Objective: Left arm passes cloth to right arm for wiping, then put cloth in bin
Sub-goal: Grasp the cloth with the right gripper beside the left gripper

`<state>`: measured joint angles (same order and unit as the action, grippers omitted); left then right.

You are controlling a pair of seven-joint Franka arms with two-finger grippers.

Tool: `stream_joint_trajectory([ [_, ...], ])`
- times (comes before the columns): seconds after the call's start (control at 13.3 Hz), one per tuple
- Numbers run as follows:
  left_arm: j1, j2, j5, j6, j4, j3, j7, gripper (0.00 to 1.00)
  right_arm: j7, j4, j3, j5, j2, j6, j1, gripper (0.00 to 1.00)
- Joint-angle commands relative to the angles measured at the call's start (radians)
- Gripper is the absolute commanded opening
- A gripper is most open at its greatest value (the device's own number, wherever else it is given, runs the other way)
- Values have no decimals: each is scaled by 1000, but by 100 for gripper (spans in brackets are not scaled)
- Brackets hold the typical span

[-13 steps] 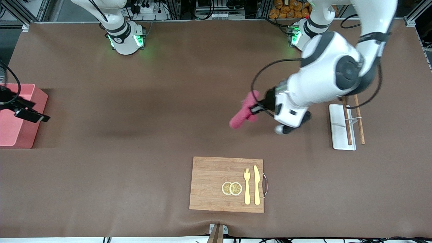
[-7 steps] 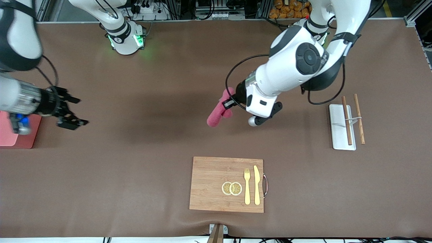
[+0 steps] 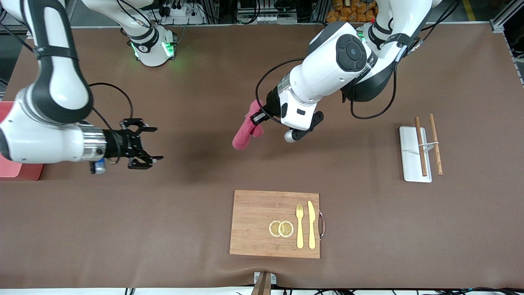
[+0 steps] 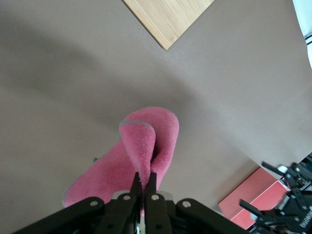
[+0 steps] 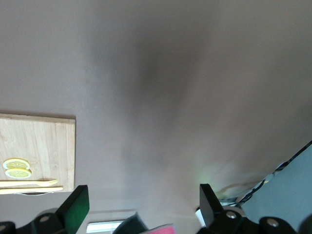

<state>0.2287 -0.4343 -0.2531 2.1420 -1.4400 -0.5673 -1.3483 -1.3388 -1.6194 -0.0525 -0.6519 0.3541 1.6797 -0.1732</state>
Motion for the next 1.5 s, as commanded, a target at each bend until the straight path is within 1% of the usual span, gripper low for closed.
stream_joint_trajectory([
  [0.0,34,-8,-3,45,23,9,-78,0,-118,23,-10,-28,0,26,-123,100],
  [0.08,34,-8,-3,47,23,9,-80,0,-143,26,-9,-63,0,26,-134,100],
  [0.23,43,-9,-2,48,23,10,-84,0,-152,24,-9,-164,-3,23,-158,100],
  [0.38,44,-11,-2,48,23,10,-84,0,-160,24,-7,-185,-10,17,-193,100],
  [0.53,44,-9,-2,48,23,10,-86,0,-227,26,-9,-245,-12,35,-235,100],
  [0.68,46,-11,0,48,21,10,-86,0,-230,24,-9,-258,-10,92,-275,100],
  [0.9,46,-11,0,48,21,10,-84,0,-237,24,-9,-293,-7,115,-321,100],
  [0.98,46,-12,0,48,21,10,-86,0,-238,20,-9,-293,-6,144,-331,97],
  [1.05,46,-12,0,48,21,10,-84,0,-238,19,-9,-293,-6,164,-336,82],
  [1.2,46,-12,0,48,21,10,-84,0,-237,19,-9,-293,-6,184,-348,57],
  [1.28,46,-17,0,48,21,10,-84,0,-237,19,-9,-291,-4,193,-351,38],
  [1.35,46,-18,0,48,21,10,-84,0,-237,19,-10,-288,-4,193,-351,16],
  [1.43,46,-18,0,48,21,10,-84,0,-237,19,-10,-288,-3,193,-347,4],
])
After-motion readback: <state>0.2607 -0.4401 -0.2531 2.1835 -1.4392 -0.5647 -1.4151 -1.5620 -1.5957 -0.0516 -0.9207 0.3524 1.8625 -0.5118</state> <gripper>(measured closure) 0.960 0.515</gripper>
